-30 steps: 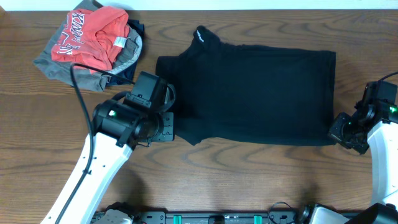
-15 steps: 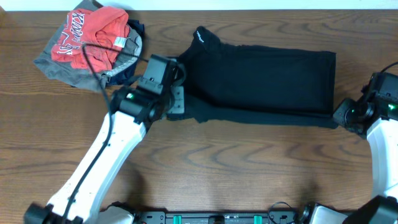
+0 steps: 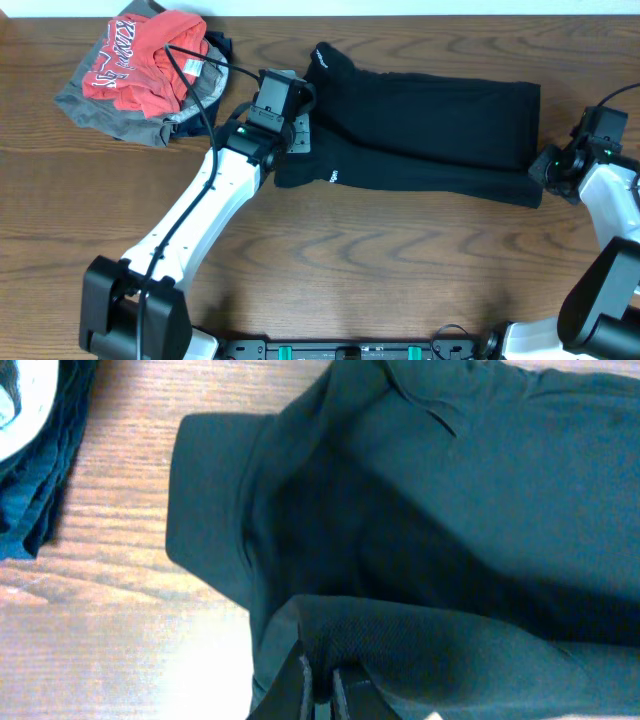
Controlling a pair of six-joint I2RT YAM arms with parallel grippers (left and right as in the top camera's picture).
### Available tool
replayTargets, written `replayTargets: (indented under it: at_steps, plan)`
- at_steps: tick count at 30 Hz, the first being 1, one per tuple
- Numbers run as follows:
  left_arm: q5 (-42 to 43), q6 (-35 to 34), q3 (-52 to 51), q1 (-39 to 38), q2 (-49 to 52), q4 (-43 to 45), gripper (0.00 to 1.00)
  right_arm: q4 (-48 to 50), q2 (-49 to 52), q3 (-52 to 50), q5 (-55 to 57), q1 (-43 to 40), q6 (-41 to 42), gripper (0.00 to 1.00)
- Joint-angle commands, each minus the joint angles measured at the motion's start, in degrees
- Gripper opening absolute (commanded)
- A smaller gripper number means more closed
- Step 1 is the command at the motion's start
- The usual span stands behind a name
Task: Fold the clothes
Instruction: 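Fold the bottom hem up toward the collar with both grippers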
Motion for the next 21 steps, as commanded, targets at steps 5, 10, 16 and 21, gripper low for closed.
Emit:
replayTargets:
  at_steps: [5,10,16,21]
  plan:
    - [-2.71,0.81,1.07,0.55,5.33,5.38,0.06,5.62,3.02,0.92,-0.61,-0.52,-1.36,0.01]
    - [-2.71,1.05,1.07,0.55,9.03,10.23,0.06,8.09,4.48,0.92,-0.63,-0.52,-1.38,0.01]
    - [-3.04,1.88,1.07,0.55,12.17,15.39,0.06,10.91,7.06,0.92,-1.05,0.02,-1.55,0.01]
    - [-5.49,1.88,1.07,0.55,13.55,17.38,0.06,13.49,9.42,0.92,-1.20,1.38,-2.43,0.01]
